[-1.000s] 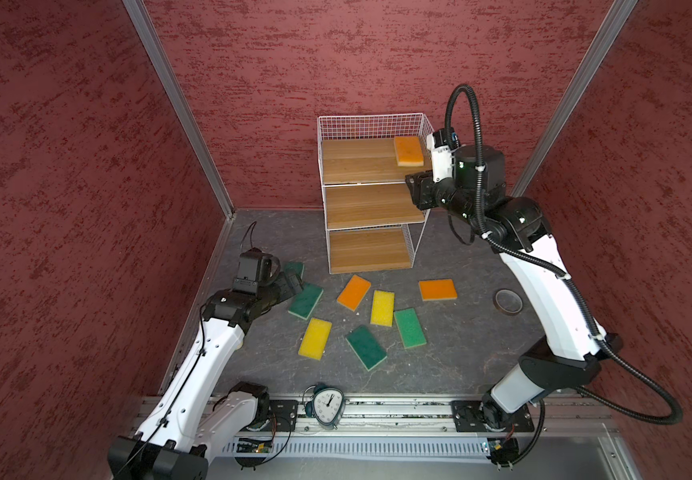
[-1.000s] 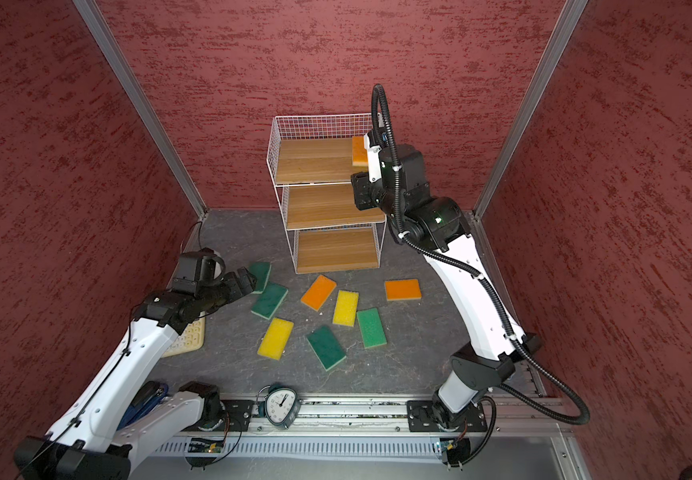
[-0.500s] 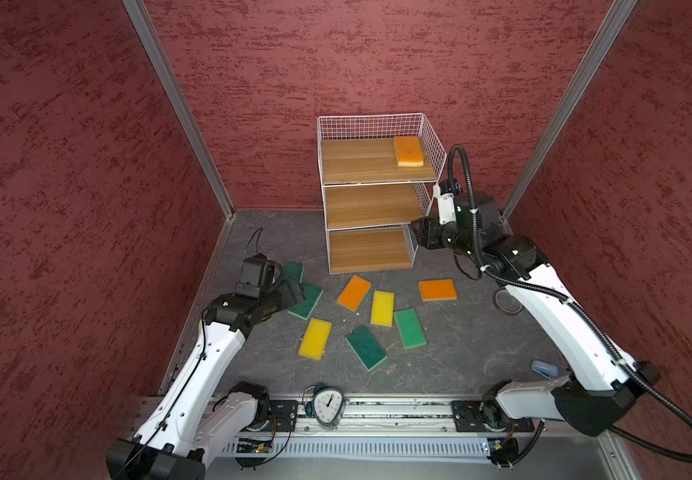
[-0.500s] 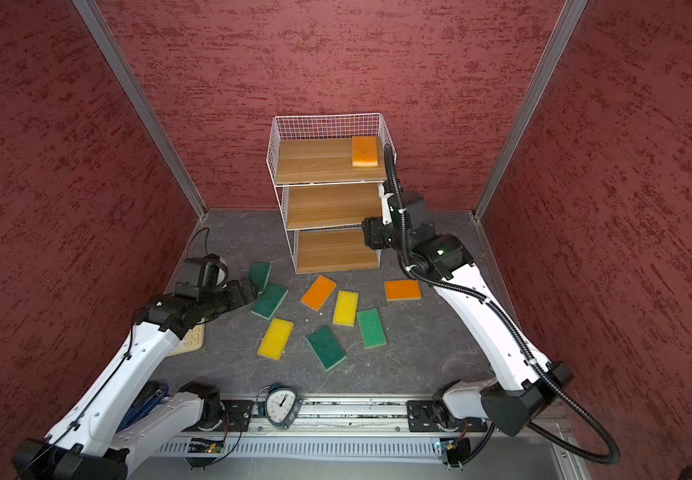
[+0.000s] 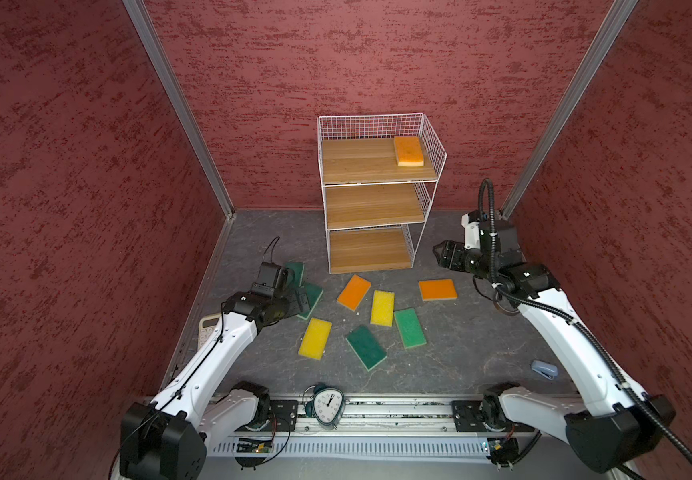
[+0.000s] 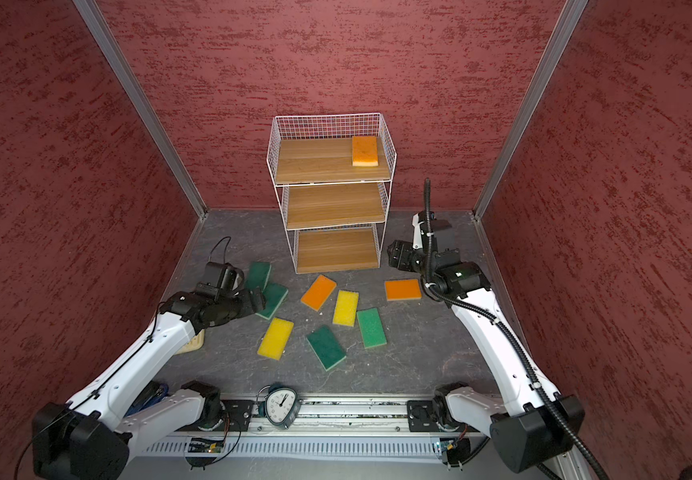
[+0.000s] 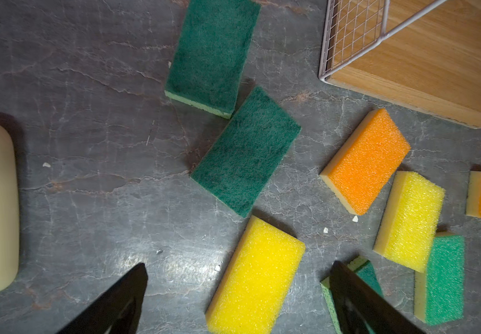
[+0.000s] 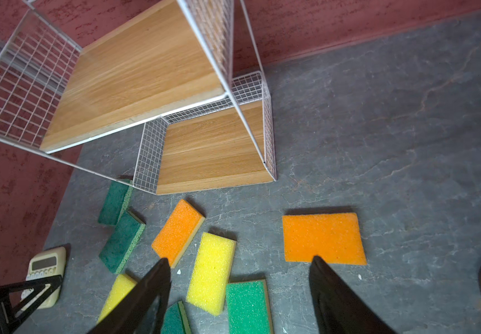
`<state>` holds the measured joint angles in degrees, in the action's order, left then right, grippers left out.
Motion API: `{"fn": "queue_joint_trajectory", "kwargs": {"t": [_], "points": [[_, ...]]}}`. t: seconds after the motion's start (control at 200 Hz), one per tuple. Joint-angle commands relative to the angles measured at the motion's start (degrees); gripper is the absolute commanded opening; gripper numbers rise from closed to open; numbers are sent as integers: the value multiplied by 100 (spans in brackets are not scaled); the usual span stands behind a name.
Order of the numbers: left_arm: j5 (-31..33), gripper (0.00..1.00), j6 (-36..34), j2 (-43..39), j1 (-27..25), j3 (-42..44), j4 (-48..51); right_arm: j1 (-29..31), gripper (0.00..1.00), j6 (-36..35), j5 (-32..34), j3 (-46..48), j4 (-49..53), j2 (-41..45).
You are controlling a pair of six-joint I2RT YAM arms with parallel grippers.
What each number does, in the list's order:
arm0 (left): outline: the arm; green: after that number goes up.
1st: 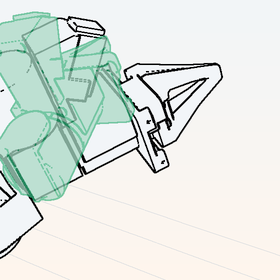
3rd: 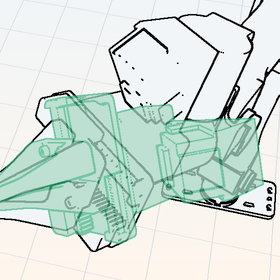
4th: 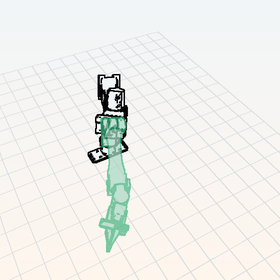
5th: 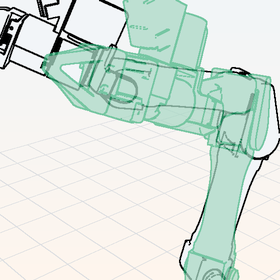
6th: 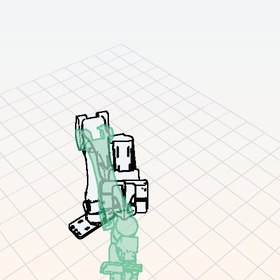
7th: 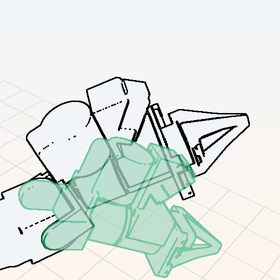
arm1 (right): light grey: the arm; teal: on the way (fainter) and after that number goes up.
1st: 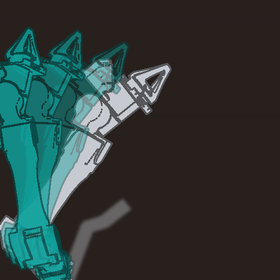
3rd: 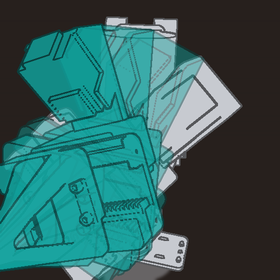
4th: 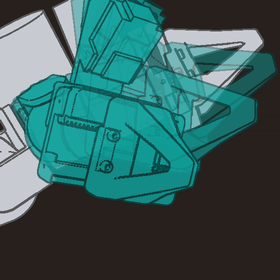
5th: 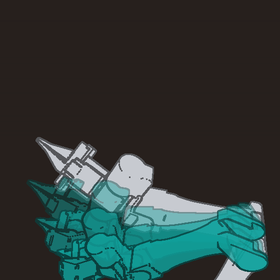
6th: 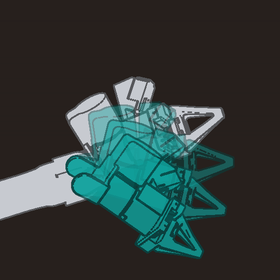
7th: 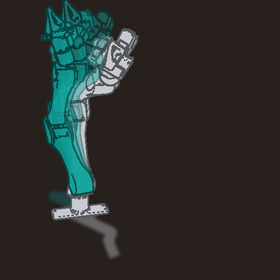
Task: Place and organize the cleaning sponges onto the shelf
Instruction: 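Withdraw the right arm while the left gripper lowers over a green sponge, then close the left gripper on the dark green scouring sponge's end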
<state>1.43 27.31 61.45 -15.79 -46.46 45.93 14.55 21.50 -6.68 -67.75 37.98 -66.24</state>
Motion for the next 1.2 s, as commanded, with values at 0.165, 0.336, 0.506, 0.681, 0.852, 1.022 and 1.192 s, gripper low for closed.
{"fn": "queue_joint_trajectory", "kwargs": {"t": [0.165, 0.336, 0.506, 0.681, 0.852, 1.022, 1.192], "points": [[181, 100, -303, 635, -56, 16, -222, -637, 81, 400, -907, 643, -574, 213], [221, 100, -449, 1000, -64, -106, -338, -883, 84, 539, -1192, 938, -777, 172], [245, 100, -551, 1265, -55, -117, -474, -974, 86, 497, -1148, 1037, -805, 161], [89, 100, -695, 1469, -49, -250, -529, -1010, 87, 461, -1082, 1092, -800, 70], [-26, 100, -945, 1749, -55, -493, -524, -1028, 88, 461, -1072, 1158, -836, -20], [0, 100, -1104, 2099, -21, -740, -331, -1033, 89, 415, -981, 1194, -801, -10], [-167, 100, -1173, 2285, 126, -699, -443, -1055, 90, 364, -902, 1189, -749, 6]]}}
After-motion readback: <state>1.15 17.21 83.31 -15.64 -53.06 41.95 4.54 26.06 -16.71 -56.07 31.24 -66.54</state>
